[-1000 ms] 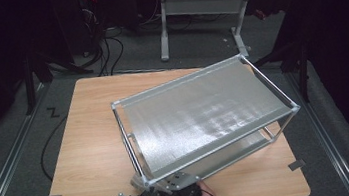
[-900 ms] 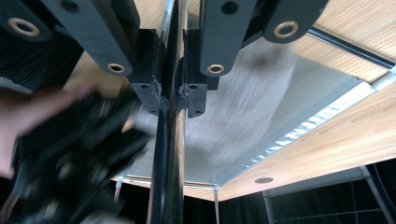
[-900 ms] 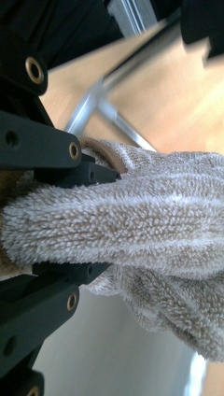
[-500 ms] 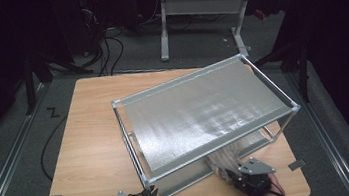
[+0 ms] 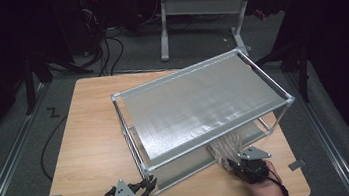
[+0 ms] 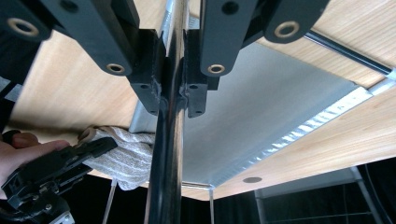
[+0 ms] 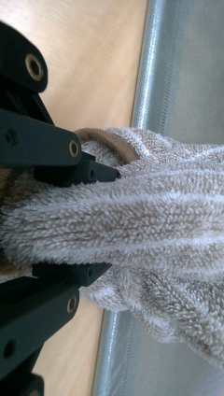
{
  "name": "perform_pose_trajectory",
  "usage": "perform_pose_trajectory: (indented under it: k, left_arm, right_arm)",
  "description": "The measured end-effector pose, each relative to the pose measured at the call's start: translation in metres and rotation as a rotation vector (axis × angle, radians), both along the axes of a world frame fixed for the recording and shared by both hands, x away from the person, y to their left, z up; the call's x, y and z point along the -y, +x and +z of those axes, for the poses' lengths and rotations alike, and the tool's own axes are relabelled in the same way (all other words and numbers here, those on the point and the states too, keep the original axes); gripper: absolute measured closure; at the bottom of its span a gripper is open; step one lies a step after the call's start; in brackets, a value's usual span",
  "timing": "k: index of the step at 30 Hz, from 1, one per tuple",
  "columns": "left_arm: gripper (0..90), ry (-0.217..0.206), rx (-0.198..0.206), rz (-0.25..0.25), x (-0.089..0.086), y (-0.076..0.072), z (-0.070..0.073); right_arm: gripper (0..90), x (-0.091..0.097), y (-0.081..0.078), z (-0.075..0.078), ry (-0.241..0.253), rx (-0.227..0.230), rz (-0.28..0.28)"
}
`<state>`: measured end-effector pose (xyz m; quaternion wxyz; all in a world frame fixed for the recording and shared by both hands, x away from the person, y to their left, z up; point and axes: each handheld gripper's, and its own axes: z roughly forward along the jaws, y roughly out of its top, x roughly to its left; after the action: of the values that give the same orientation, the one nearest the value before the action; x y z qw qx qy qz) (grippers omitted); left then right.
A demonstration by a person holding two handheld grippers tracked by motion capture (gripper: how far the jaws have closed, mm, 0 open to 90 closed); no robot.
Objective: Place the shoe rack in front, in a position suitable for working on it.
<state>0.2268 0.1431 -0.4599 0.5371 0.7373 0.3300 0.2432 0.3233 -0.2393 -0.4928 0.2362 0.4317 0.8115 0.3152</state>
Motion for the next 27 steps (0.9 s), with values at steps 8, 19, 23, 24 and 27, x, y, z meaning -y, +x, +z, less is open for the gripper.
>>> perform_pose_trajectory:
  k: [8,19,23,24,27]
  left_arm:
    - [79.7,0.009,0.0,0.01,-0.002,0.004,-0.001]
    - [57.6,0.04,0.013,0.016,-0.008,0.0,-0.01]
    - [56.7,0.03,0.003,0.006,-0.004,0.002,-0.014]
    - [56.5,0.035,0.002,0.003,-0.003,0.002,-0.015]
    - [56.0,0.032,0.006,-0.006,0.001,0.005,-0.014]
  right_arm:
    - [65.2,-0.005,0.016,0.0,0.037,0.003,0.007]
    - [64.9,0.017,-0.035,0.038,0.139,0.209,0.032]
    - [64.9,0.022,-0.045,0.045,0.165,0.247,0.02]
    - [64.9,0.024,-0.049,0.048,0.171,0.257,0.015]
    - [64.9,0.027,-0.058,0.054,0.187,0.284,0.005]
